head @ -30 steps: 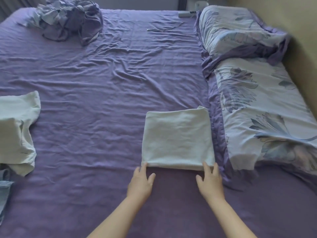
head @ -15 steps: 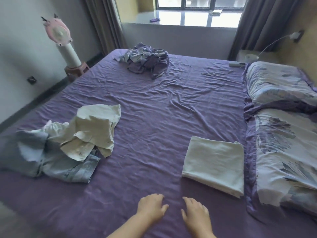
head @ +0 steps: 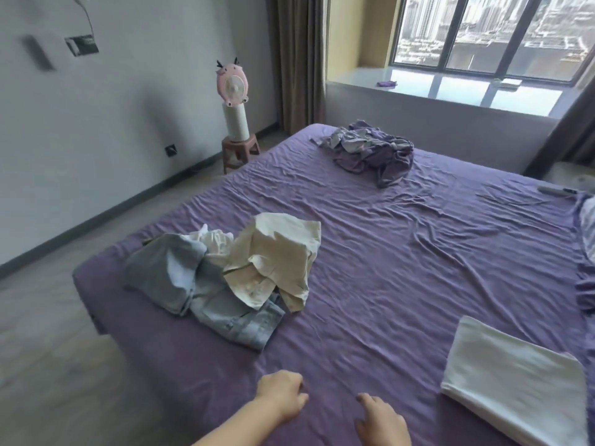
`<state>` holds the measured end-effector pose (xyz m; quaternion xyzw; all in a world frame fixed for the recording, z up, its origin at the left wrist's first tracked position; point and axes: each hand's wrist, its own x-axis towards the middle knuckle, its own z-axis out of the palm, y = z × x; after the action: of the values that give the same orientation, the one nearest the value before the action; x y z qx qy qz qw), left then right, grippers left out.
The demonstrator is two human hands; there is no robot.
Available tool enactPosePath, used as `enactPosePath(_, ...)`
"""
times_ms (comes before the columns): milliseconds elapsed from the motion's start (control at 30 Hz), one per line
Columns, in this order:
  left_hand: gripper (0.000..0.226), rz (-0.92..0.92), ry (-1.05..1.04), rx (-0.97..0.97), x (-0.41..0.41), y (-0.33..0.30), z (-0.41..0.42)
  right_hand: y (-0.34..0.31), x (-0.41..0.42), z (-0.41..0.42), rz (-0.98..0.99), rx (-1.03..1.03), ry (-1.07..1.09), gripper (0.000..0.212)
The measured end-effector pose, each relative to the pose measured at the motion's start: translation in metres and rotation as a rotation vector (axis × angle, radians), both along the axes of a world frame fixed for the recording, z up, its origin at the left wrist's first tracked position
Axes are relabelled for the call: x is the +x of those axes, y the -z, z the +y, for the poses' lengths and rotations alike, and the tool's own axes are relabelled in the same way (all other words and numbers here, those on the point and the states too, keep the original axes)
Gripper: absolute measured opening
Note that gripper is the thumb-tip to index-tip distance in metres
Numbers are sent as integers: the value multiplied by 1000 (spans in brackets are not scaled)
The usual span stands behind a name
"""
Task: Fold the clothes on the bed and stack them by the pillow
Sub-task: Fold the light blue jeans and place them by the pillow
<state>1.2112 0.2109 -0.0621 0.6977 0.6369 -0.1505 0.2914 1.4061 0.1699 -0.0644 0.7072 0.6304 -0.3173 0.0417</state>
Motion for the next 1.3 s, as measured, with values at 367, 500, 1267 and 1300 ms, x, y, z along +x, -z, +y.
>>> enactPosePath(367, 38, -95, 16, -35, -175, 38, 99, 41, -190, 98, 89, -26, 54, 54)
enactPosePath(500, 38, -120, 35, -12, -209, 72, 130, 76, -219, 117, 173, -5, 28, 51)
enactPosePath(1267, 24, -466, 3, 240, -238, 134, 190, 116, -229, 210, 468, 310, 136, 22)
enactPosePath(1300, 24, -512, -14, 230, -241, 112, 192, 95, -229, 214, 552, 316, 183, 17)
